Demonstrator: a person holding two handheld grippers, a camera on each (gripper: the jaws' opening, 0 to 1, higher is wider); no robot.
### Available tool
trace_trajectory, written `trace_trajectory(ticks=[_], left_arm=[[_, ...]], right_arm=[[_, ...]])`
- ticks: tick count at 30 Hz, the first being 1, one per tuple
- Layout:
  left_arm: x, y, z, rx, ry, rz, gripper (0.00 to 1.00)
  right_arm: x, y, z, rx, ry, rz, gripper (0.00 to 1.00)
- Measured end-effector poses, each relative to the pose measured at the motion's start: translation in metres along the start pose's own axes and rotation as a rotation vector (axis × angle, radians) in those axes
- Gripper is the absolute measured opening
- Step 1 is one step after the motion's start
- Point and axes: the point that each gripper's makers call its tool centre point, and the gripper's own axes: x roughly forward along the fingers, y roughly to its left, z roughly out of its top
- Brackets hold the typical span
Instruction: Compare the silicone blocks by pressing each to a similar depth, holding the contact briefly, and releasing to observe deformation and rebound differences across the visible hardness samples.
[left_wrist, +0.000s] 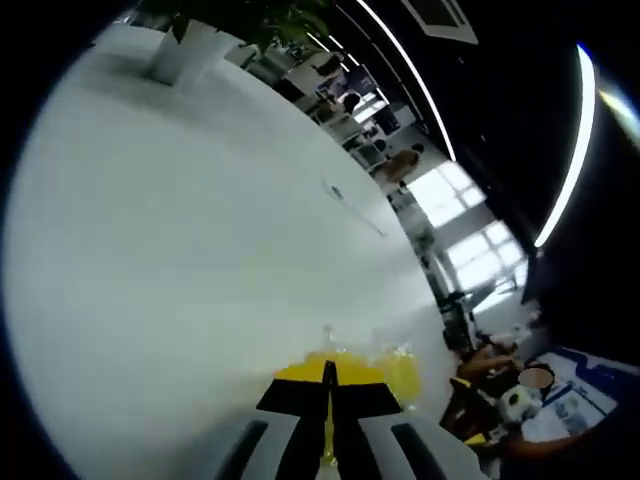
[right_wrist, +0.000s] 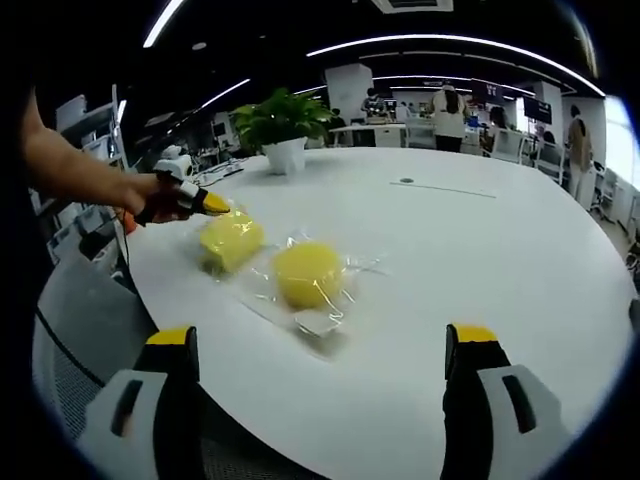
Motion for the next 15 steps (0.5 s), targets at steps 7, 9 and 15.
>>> trace_trajectory(ticks=[7, 9, 15], left_arm=[[-0.003, -0.019, 0.011, 0.028, -0.032, -0.029, 0.0], [-0.005, -0.028, 0.015, 0.055, -0.04, -0.032, 0.0], [-0.013, -0.054, 0.027, 0.153, -0.077, -0.065, 0.0]], right_arm=[[0.0, 0.0, 0.0, -0.001, -0.005, 0.0, 0.96], [-0.001, -0.002, 0.003, 0.012, -0.022, -0.006, 0.96], [-0.002, -0.003, 0.004, 0.016, -0.027, -0.015, 0.96]])
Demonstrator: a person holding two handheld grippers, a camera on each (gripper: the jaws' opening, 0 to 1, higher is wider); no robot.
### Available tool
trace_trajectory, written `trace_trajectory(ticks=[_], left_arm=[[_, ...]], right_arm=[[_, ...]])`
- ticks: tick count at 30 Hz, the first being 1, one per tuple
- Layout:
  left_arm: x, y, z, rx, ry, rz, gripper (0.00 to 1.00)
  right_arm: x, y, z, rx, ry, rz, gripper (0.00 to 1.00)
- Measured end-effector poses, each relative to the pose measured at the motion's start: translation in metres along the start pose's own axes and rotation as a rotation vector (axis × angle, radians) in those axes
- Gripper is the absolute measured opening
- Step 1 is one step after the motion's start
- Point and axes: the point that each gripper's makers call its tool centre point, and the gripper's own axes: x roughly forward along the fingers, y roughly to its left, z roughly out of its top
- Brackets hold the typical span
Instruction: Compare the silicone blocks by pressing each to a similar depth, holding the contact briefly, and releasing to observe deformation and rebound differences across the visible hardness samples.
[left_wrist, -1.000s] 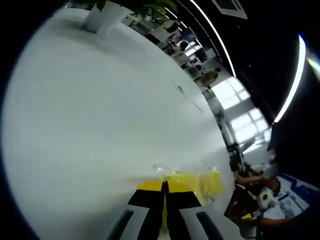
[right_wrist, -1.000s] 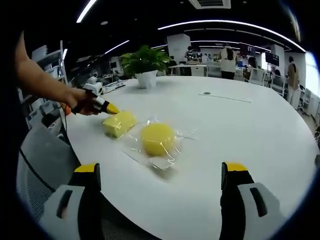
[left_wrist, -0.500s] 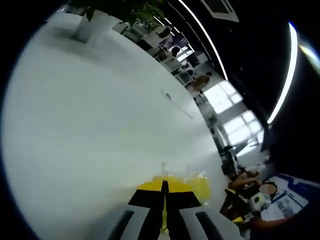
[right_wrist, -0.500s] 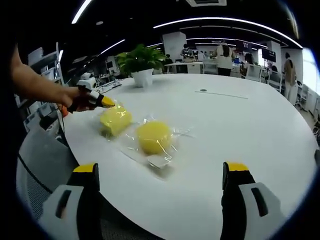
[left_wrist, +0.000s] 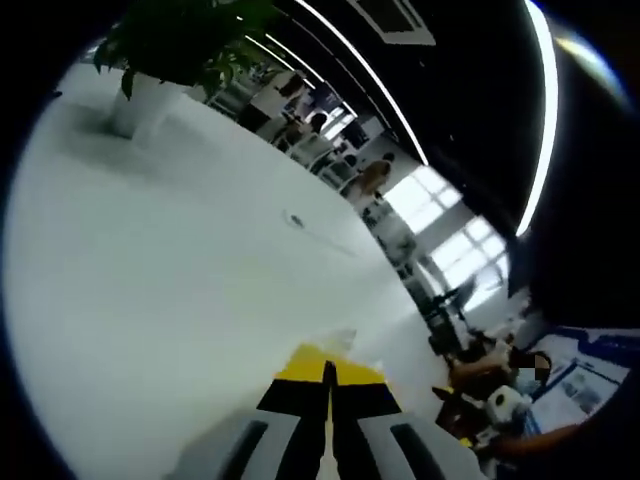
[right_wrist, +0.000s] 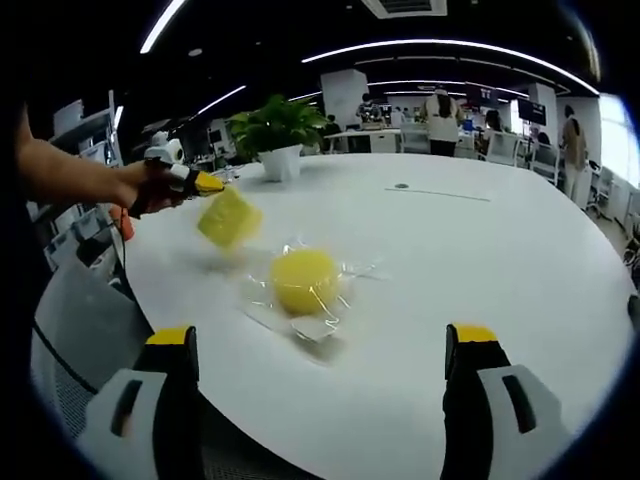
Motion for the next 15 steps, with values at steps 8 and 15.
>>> trace_trajectory(ticks=[8, 15], left_arm=[[-0.012, -0.032, 0.023, 0.154, -0.066, -0.042, 0.0], [-0.025, -0.074, 0.057, 0.195, -0.146, -0.141, 0.0]], right_arm=[[-0.002, -0.001, 0.005, 0.024, -0.028, -0.008, 0.96], [-0.001, 0.0, 0.004, 0.013, -0.024, -0.004, 0.96]])
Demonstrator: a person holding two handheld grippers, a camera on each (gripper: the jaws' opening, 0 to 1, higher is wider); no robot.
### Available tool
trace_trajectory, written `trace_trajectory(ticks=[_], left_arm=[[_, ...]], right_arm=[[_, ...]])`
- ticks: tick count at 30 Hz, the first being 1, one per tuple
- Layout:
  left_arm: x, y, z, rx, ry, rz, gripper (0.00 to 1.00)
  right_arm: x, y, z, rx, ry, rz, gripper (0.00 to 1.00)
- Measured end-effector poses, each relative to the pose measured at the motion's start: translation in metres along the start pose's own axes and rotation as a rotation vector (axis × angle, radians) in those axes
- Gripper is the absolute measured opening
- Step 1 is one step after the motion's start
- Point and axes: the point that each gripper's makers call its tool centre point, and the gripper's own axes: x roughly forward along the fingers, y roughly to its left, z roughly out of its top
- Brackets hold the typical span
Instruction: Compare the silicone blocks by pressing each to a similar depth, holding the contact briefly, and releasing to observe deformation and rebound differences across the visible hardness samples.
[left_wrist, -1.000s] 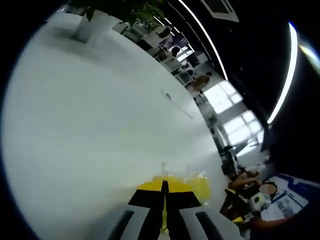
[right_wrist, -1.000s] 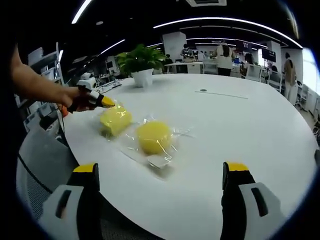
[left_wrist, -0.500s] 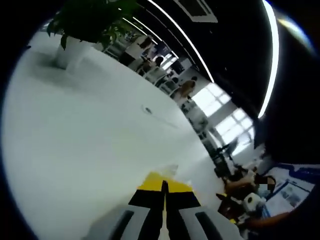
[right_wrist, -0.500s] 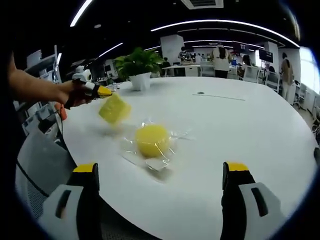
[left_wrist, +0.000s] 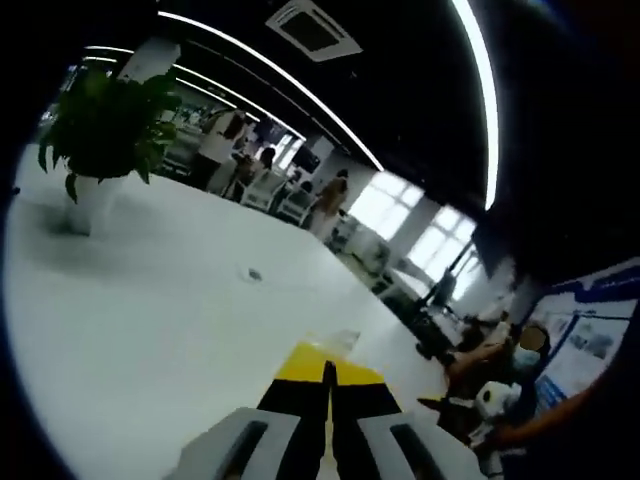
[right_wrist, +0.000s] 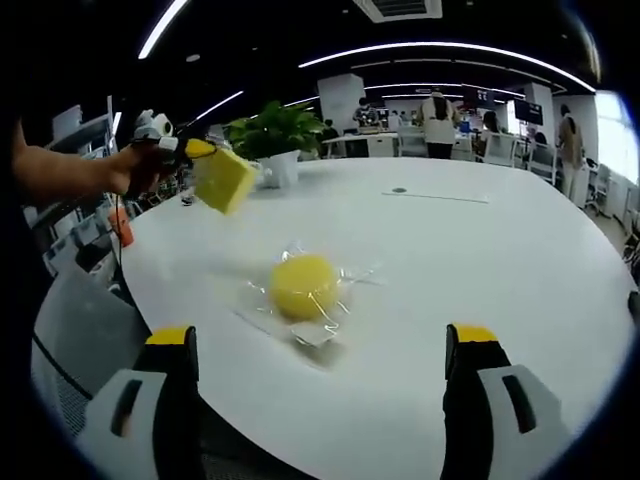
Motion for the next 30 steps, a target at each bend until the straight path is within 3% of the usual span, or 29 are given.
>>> trace_trajectory(ticks=[9, 13, 19, 30], left_arm=[[-0.012, -0.047, 0.059, 0.075, -0.111, -0.06, 0.0], [-0.015, -0.062, 0.072, 0.116, -0.127, -0.079, 0.0], [-0.016, -0.073, 0.068, 0.174, -0.085, -0.098, 0.0], [-0.027, -0.076, 0.07, 0.191, -0.094, -0.114, 0.0]], right_arm=[[-0.001, 0.0, 0.001, -0.001, -0.006, -0.004, 0.96], [-0.001, 0.0, 0.002, 0.001, -0.009, -0.005, 0.96], [-0.002, -0.003, 0.002, 0.005, -0.013, -0.018, 0.96], [-0.001, 0.0, 0.001, 0.008, -0.005, -0.006, 0.96]])
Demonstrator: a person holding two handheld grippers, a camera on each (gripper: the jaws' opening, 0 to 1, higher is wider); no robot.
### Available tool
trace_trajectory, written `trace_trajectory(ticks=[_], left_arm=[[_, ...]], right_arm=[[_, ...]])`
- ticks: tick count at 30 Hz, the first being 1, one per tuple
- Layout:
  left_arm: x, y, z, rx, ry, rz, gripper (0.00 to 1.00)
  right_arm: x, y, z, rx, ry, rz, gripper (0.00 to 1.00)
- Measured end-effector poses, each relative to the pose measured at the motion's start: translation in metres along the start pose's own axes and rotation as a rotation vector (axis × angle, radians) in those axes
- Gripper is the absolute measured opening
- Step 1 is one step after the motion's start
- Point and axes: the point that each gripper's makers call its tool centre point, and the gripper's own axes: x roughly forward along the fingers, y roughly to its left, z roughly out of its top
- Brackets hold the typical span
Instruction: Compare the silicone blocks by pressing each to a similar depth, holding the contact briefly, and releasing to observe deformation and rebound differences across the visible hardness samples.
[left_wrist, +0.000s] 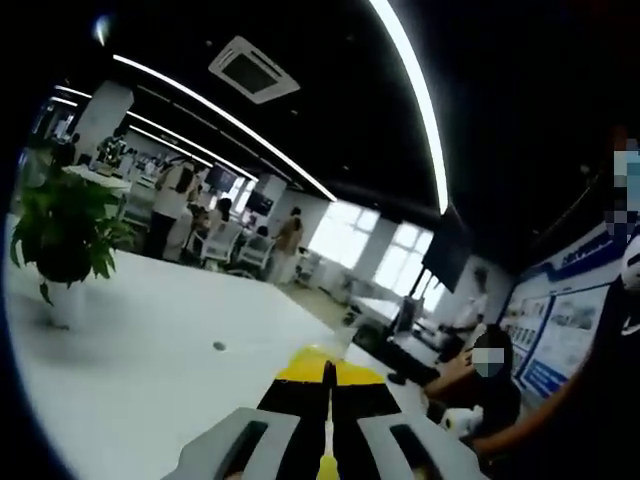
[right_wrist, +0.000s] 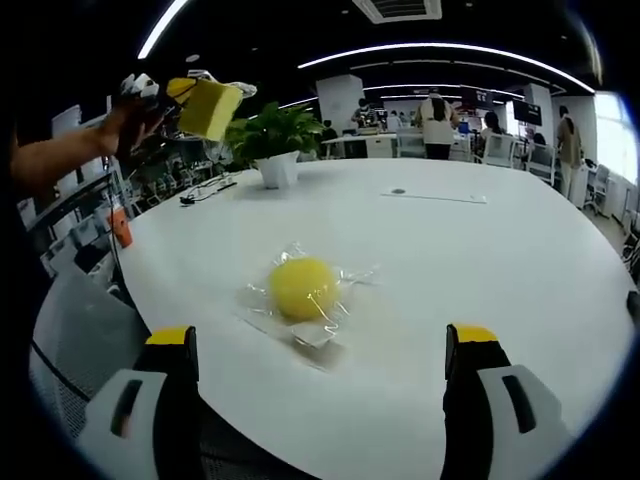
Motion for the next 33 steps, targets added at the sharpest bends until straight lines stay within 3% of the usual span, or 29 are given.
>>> trace_trajectory(ticks=[2, 4, 8, 11, 14, 19, 22, 25, 30, 33], left_arm=[[-0.001, 0.0, 0.0, 0.001, 0.0, -0.003, 0.0], [-0.002, -0.002, 0.0, 0.002, -0.004, -0.013, 0.0], [-0.005, -0.005, -0.001, 0.002, -0.008, -0.026, 0.0], [-0.007, -0.008, -0.002, 0.004, -0.011, -0.04, 0.0], [-0.009, -0.016, -0.002, 0.023, -0.027, -0.063, 0.0], [-0.008, -0.026, -0.003, 0.02, -0.022, -0.094, 0.0], [-0.005, -0.035, -0.005, 0.025, -0.021, -0.117, 0.0], [-0.003, -0.041, -0.011, 0.017, -0.017, -0.139, 0.0], [0.002, -0.053, -0.022, 0.007, 0.003, -0.177, 0.0], [0.004, -0.064, -0.023, 0.001, 0.0, -0.21, 0.0]], right_arm=[[-0.002, 0.0, 0.001, 0.007, -0.001, 0.007, 0.96], [-0.006, 0.001, 0.009, 0.022, -0.049, 0.021, 0.96], [-0.008, 0.004, 0.012, -0.019, -0.034, 0.03, 0.96], [-0.01, 0.004, 0.025, -0.019, -0.056, 0.044, 0.96], [-0.012, 0.005, 0.05, -0.036, -0.115, 0.062, 0.96], [-0.011, 0.023, 0.083, -0.074, -0.157, 0.172, 0.96], [-0.013, 0.038, 0.107, -0.048, -0.196, 0.264, 0.96], [-0.013, 0.05, 0.124, -0.132, -0.199, 0.303, 0.96], [-0.013, 0.08, 0.155, -0.116, -0.23, 0.426, 0.96], [-0.013, 0.095, 0.165, -0.091, -0.238, 0.499, 0.96]])
